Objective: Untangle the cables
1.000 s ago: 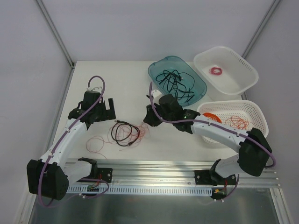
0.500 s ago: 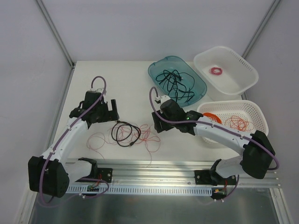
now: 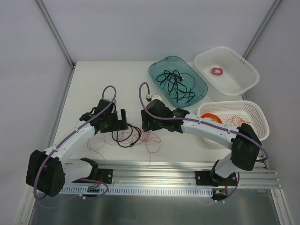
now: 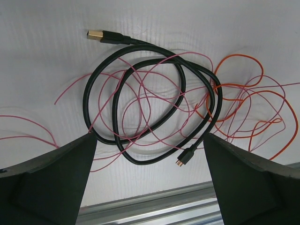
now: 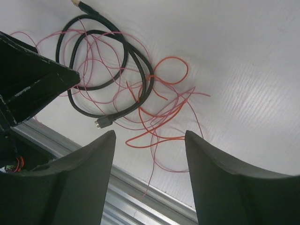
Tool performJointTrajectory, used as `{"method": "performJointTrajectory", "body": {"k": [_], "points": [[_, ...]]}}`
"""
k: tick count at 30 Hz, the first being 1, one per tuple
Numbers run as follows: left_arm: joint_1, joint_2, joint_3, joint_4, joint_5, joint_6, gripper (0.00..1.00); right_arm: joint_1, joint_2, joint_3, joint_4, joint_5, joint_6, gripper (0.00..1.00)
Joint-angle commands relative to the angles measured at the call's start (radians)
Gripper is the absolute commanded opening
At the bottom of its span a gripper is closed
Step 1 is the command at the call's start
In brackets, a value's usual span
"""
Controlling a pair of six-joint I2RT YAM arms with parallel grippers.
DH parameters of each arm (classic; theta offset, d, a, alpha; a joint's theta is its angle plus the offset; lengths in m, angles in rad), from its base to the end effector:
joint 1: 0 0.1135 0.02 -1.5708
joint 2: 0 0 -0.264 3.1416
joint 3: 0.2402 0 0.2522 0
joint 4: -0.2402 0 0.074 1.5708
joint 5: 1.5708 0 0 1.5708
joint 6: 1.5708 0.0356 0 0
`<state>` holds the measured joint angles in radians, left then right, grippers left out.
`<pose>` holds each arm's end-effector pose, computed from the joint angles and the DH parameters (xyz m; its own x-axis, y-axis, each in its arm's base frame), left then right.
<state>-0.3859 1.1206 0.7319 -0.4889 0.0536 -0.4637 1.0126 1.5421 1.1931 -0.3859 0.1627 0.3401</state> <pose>0.2073 -0.0863 0.2296 -0.8197 -0.1490 -0.5531 0.0458 0.9454 -0.3227 0.1871 0.2888 0.2768 -0.5928 -0.3278 -0.7356 -0.6106 0.7785 0.1451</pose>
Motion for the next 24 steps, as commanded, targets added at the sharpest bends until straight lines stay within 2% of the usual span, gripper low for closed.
{"method": "performJointTrajectory", "body": {"k": [1,6,17,19,20,24], "points": [[-0.022,0.034,-0.020,0.013,-0.047,-0.084,0.99,0.035,0.042,0.043,-0.074,0.086,0.169,0.64],[-0.030,0.076,-0.040,0.045,-0.077,-0.119,0.99,0.055,0.073,0.017,-0.055,0.124,0.275,0.59],[-0.033,0.160,-0.061,0.087,-0.077,-0.153,0.98,0.055,0.164,0.013,-0.010,0.141,0.312,0.45],[-0.033,0.165,-0.065,0.088,-0.081,-0.155,0.98,0.055,0.164,0.008,-0.005,0.146,0.312,0.40],[-0.033,0.171,-0.063,0.090,-0.084,-0.158,0.98,0.054,0.161,0.010,-0.007,0.144,0.310,0.32],[-0.031,0.199,-0.065,0.093,-0.093,-0.162,0.97,0.060,0.116,0.020,-0.034,0.164,0.284,0.11]]}}
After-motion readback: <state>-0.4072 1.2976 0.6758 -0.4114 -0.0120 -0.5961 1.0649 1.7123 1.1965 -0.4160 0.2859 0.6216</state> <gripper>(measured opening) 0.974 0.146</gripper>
